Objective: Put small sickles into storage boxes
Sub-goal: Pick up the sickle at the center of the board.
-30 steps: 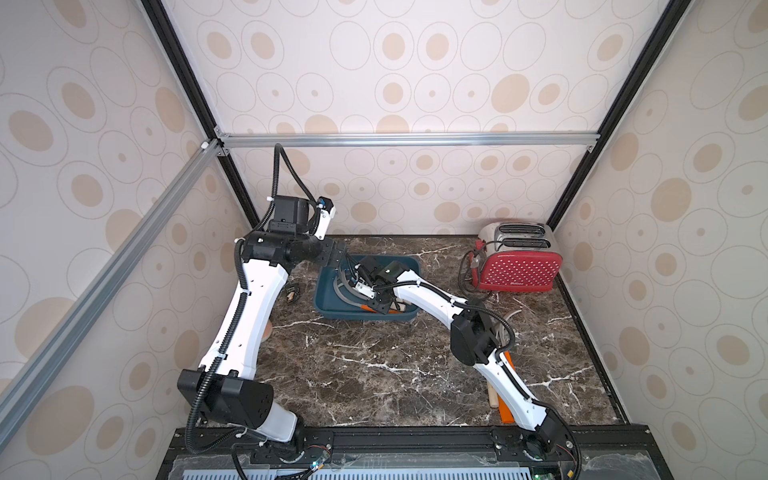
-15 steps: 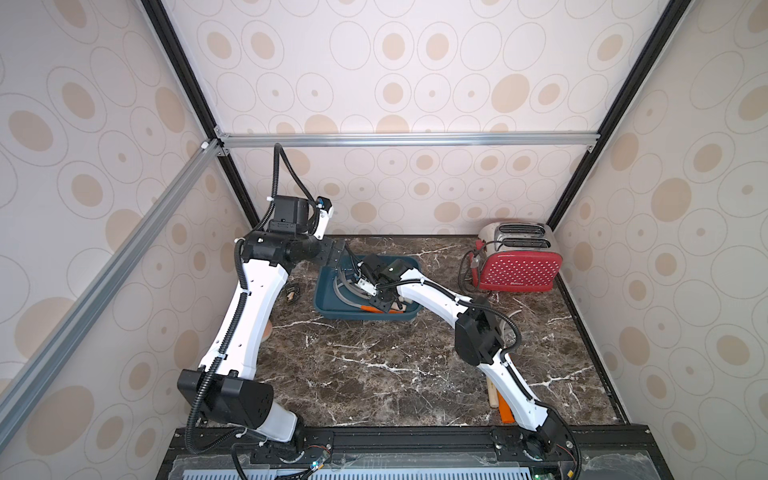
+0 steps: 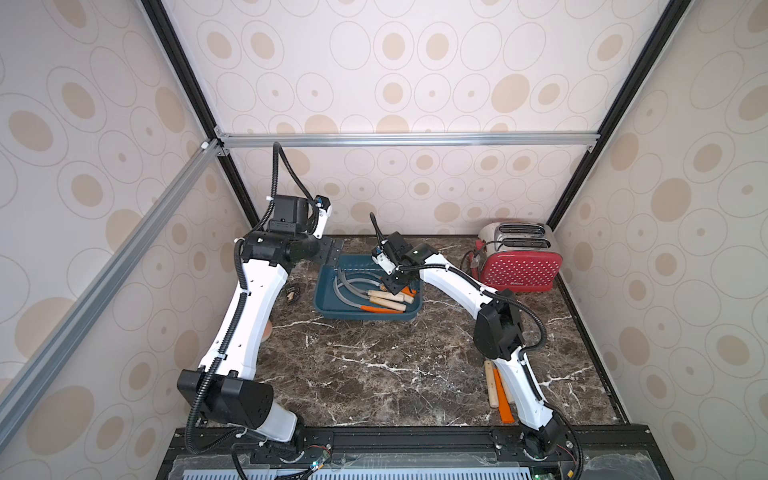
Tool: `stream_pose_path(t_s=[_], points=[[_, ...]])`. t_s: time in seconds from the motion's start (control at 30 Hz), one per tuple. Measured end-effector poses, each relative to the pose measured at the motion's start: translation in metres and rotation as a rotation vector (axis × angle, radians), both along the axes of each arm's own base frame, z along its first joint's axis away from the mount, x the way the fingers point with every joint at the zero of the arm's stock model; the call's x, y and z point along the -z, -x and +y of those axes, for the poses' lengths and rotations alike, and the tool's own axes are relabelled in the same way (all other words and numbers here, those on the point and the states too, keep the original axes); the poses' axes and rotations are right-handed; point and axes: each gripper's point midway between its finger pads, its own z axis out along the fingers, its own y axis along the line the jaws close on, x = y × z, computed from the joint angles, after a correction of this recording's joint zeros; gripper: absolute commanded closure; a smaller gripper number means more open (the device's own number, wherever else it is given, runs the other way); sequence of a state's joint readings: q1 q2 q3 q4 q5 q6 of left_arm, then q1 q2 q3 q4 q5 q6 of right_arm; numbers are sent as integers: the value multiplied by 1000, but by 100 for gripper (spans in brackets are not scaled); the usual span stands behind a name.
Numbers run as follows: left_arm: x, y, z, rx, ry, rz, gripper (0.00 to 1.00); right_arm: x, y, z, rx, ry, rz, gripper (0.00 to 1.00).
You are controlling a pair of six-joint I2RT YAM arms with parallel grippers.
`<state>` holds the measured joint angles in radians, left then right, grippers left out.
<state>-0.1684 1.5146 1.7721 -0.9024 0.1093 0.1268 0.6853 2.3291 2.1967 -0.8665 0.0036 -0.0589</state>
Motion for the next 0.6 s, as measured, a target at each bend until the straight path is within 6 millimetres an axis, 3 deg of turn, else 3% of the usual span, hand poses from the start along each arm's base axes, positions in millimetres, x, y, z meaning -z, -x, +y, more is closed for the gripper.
stream_pose_path(t_s=[0.23, 0.47, 0.6], points=[[0, 0, -1, 4, 4, 1, 1, -7, 3, -15, 77, -103, 69, 59], [5, 4, -13, 60, 49, 25, 1, -38, 0, -49, 195, -217, 67, 60], [12, 6, -14, 68, 49, 43, 1, -48, 9, -62, 232, -240, 60, 61]])
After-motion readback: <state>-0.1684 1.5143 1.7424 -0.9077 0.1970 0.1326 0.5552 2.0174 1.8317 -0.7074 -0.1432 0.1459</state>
